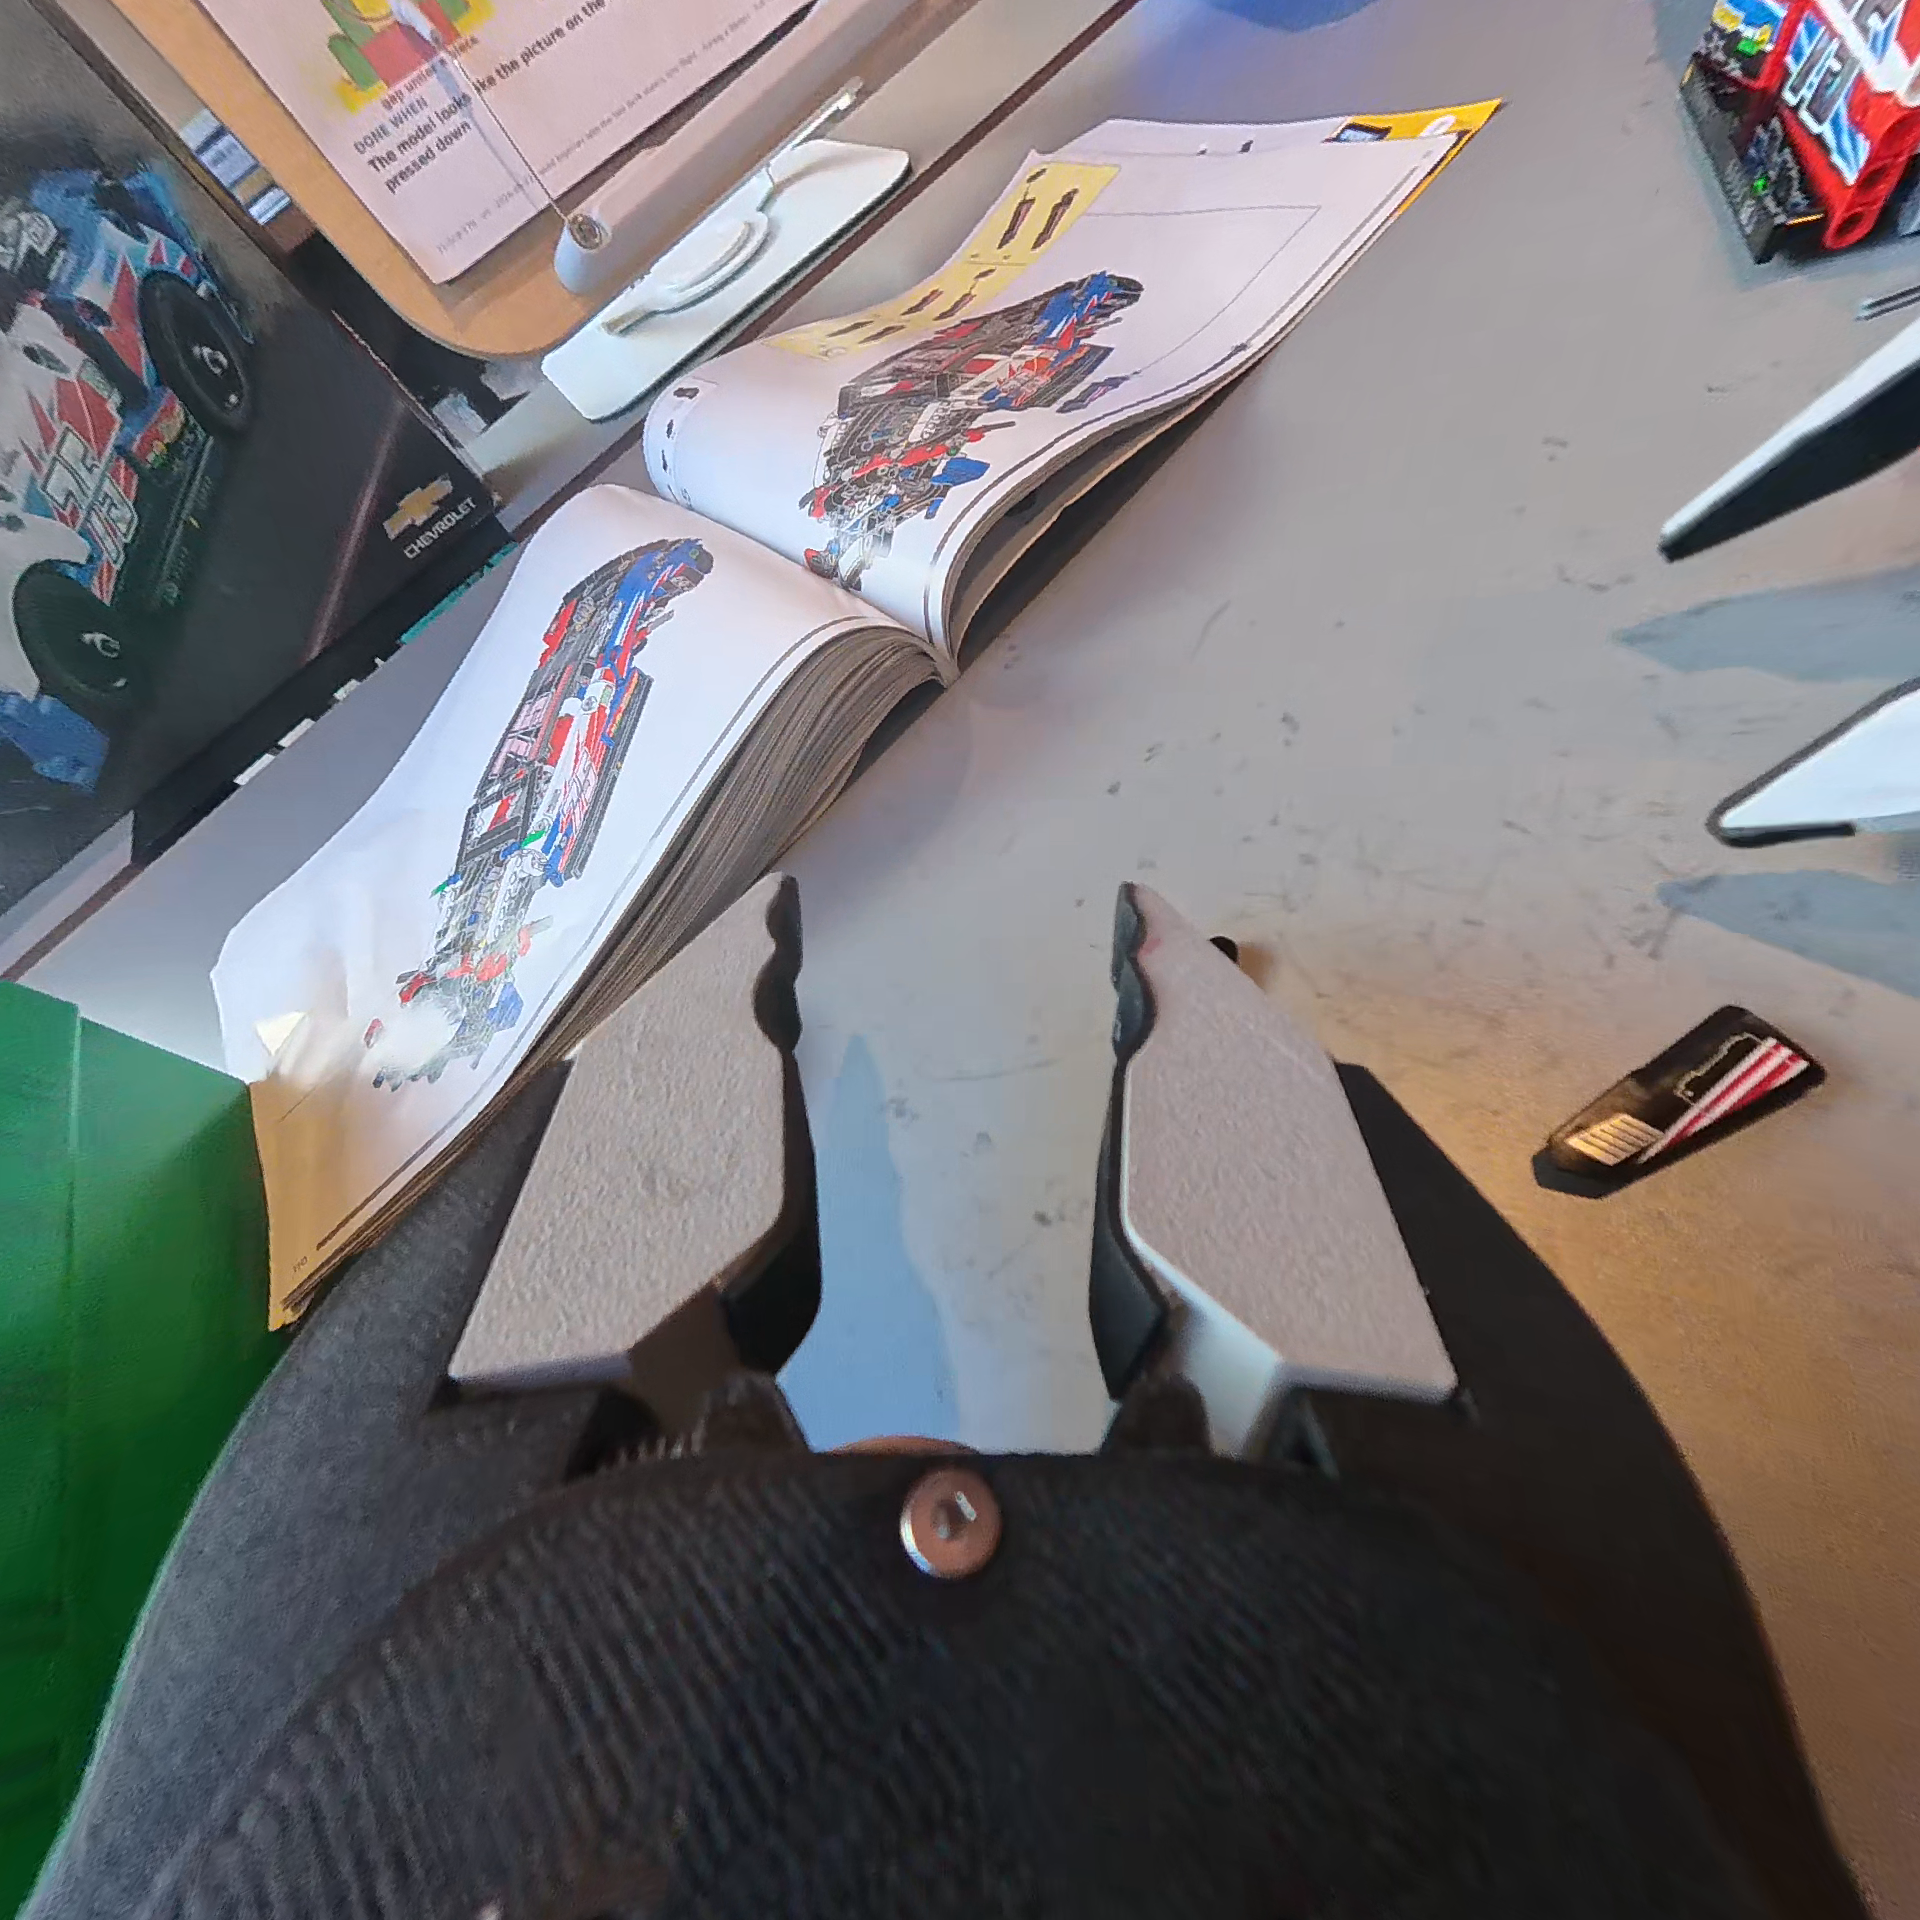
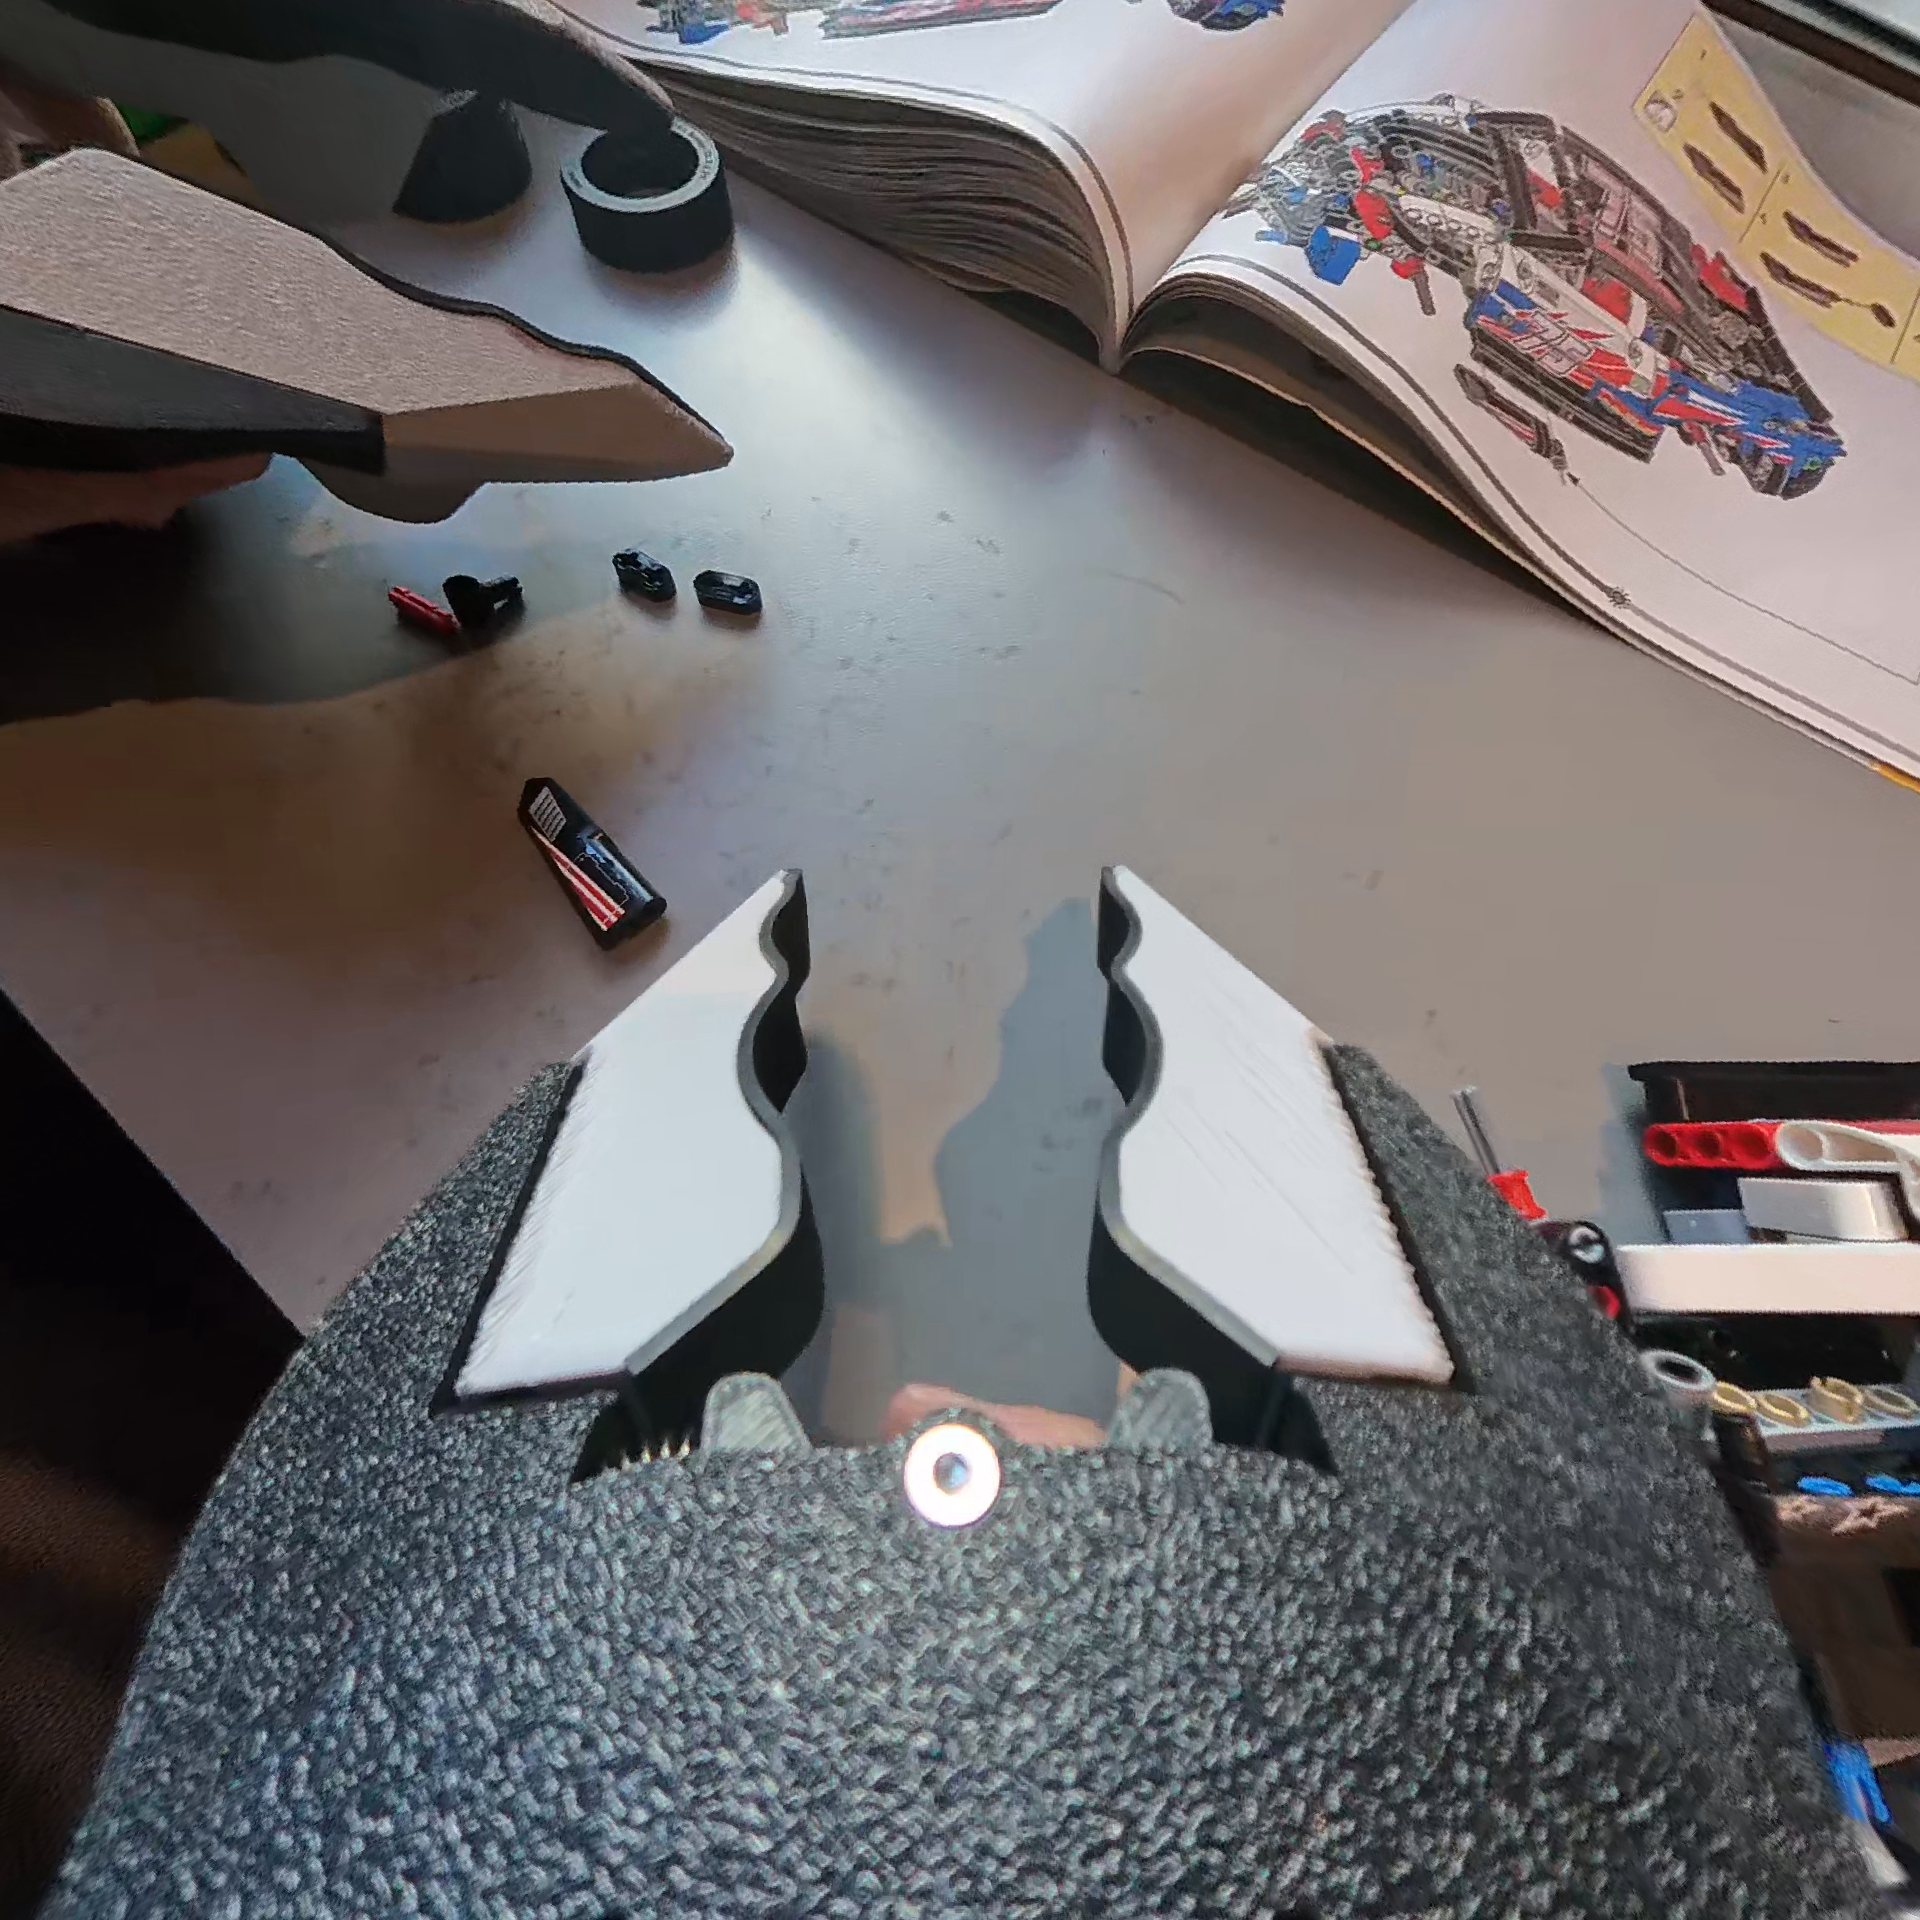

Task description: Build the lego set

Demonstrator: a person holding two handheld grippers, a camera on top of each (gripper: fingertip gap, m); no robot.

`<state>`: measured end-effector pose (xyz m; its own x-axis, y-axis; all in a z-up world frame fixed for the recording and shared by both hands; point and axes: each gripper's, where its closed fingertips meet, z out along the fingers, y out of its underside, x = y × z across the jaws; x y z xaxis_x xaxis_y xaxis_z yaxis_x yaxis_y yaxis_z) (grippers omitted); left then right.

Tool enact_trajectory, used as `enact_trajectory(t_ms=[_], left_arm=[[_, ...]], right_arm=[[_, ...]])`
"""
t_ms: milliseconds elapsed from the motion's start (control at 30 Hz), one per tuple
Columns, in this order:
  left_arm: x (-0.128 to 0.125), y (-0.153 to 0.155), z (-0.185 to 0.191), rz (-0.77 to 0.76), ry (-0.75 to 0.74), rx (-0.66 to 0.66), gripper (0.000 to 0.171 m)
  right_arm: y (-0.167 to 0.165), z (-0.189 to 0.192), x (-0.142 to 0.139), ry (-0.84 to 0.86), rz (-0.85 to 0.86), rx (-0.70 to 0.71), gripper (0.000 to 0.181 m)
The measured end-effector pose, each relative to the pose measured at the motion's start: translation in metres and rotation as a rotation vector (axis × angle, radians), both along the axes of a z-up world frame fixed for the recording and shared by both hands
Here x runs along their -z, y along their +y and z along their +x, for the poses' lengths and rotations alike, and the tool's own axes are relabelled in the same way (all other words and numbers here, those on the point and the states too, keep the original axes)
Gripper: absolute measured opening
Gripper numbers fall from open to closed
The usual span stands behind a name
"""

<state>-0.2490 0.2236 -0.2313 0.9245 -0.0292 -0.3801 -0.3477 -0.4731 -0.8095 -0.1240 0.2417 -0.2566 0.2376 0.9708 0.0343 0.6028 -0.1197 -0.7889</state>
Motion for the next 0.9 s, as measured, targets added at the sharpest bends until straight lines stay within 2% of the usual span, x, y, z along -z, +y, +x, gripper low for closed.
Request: enact_trajectory(t_ms=[367,500,900], left_arm=[[-0.006,0.001,-0.003,0.034,-0.138,0.017,0.054],[-0.008,0.002,0.001,0.046,-0.154,0.045,0.054],[-0.012,0.002,0.003,0.070,-0.200,0.076,0.051]], right_arm=[[-0.007,-0.001,-0.001,0.024,-0.064,-0.045,0.048],[-0.010,-0.003,-0.003,0.049,-0.137,-0.078,0.033],[-0.013,-0.006,-0.008,0.082,-0.158,-0.110,0.029]])
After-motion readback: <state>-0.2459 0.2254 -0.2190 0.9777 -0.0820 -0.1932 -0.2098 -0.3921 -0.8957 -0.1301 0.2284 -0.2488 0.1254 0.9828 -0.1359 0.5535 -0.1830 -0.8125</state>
